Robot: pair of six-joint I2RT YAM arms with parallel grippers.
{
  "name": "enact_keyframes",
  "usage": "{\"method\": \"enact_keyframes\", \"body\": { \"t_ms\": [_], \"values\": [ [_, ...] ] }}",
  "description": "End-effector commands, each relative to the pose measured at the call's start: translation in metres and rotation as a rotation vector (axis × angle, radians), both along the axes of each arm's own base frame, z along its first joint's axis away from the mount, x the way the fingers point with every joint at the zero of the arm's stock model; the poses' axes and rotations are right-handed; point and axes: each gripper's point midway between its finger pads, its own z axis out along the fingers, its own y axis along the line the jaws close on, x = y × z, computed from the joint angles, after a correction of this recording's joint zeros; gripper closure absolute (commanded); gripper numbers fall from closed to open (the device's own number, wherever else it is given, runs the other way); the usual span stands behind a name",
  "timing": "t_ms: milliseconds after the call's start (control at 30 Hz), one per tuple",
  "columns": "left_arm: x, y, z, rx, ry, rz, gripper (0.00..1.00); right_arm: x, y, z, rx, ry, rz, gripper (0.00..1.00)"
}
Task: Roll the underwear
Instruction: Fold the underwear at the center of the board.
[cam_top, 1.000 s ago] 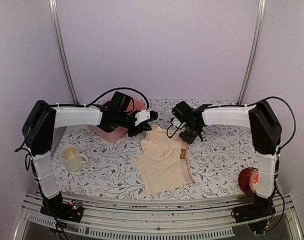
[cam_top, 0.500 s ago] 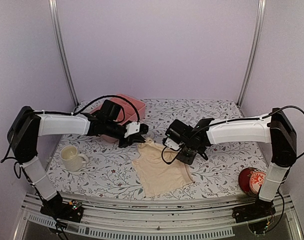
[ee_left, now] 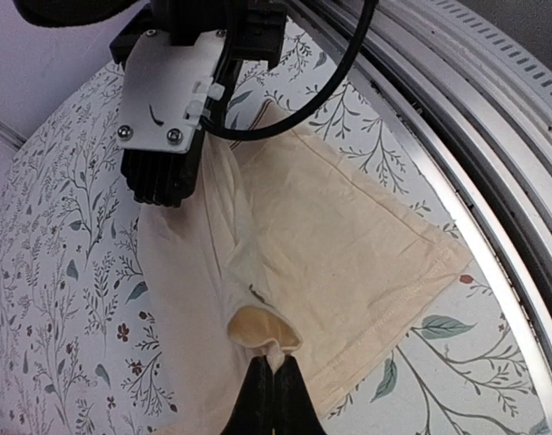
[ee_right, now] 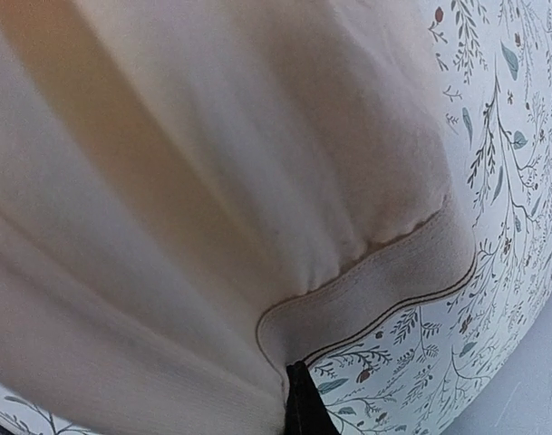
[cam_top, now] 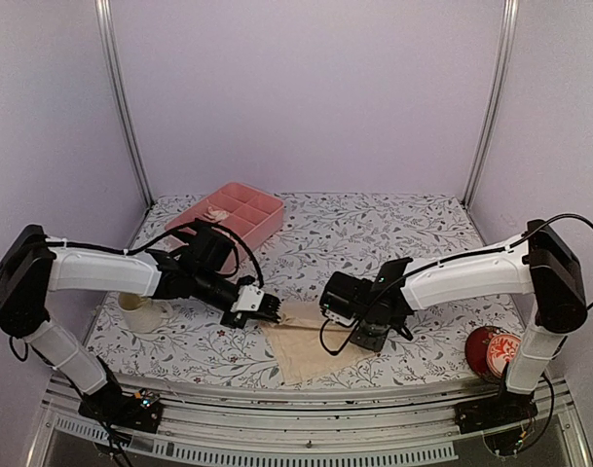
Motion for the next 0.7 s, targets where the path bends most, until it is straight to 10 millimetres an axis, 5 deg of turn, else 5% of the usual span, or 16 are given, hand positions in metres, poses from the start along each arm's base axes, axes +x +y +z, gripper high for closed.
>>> {"method": "enact_keyframes", "body": {
  "t_ms": [0, 267, 667],
  "values": [
    [-0.018, 0.002, 0.001, 0.001, -0.016, -0.033, 1.0, -0.016, -0.016, 0.007, -0.047, 0.001, 0.002, 0.97],
    [-0.034, 0.009, -0.014, 0.044, -0.013, -0.056, 1.0, -0.039, -0.004, -0.005, -0.056, 0.042, 0.085, 0.97],
    [-0.046, 0.006, -0.03, 0.086, -0.001, -0.084, 1.0, -0.035, -0.023, -0.023, -0.166, -0.004, 0.059, 0.9]
  ]
}}
